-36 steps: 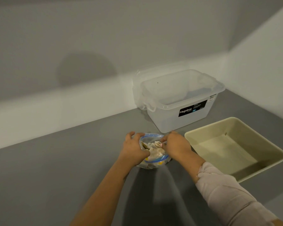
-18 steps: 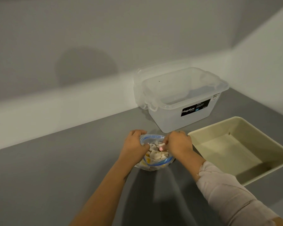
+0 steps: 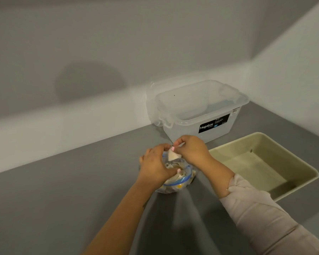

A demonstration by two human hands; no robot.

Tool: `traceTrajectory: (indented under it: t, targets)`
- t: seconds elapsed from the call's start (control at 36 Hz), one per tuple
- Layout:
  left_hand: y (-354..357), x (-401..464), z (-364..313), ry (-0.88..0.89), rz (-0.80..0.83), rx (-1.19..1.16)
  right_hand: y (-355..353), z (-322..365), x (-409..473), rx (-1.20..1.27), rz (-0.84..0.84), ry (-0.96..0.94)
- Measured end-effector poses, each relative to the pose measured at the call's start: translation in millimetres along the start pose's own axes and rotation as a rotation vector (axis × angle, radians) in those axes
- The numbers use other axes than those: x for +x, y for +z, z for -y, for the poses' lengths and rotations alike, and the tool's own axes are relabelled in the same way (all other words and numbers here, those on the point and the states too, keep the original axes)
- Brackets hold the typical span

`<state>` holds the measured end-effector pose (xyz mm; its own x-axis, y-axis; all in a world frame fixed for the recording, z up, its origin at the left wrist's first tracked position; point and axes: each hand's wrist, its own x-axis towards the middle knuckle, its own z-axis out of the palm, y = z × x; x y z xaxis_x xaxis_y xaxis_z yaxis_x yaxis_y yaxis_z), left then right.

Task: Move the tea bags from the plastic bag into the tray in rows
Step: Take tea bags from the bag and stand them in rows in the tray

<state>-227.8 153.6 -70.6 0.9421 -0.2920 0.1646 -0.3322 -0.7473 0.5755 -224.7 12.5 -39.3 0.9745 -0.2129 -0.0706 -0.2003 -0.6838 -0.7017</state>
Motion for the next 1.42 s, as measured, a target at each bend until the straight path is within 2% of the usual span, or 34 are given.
traceTrajectory:
  t: [0.14,0.28,0.42,0.56,0.67,0.78,0.92,1.03,1.11,1.19,1.28,1.42]
  targets:
    - [0,-3,-6,-0.018,-0.053,-0.33,-6,7,-4,0.306,-0.03,0.029]
    - [-4,-3,-8,-0.036,-0.097,-0.424,-15,14,-10,0.573,0.043,0.084]
    - [-6,-3,-16,-0.167,0.007,-0.781,-24,11,-14,0.523,0.001,0.043]
    - [-4,3,-33,-0.272,0.048,-0.979,-34,1,-17,0.448,0.006,-0.034]
    - [4,9,-49,-0.283,0.07,-1.053,-46,-13,-14,0.449,-0.002,-0.09]
    - [13,14,-67,-0.297,0.058,-1.041,-63,-26,-12,0.484,-0.013,-0.077]
    - [26,20,-94,-0.291,0.022,-1.014,-93,-49,-14,0.496,0.146,-0.018]
    - [44,26,-108,-0.258,-0.001,-0.878,-109,-72,-9,0.493,0.186,0.059]
    - [58,28,-109,-0.26,0.049,-0.766,-115,-94,-2,0.463,0.169,0.083]
    - [69,27,-108,-0.287,0.107,-0.542,-114,-119,7,0.357,0.128,0.1]
    - [80,19,-111,-0.317,0.131,-0.359,-100,-141,18,0.16,0.164,0.117]
    - [98,1,-111,-0.363,0.225,-0.31,-68,-160,32,-0.064,0.268,0.132]
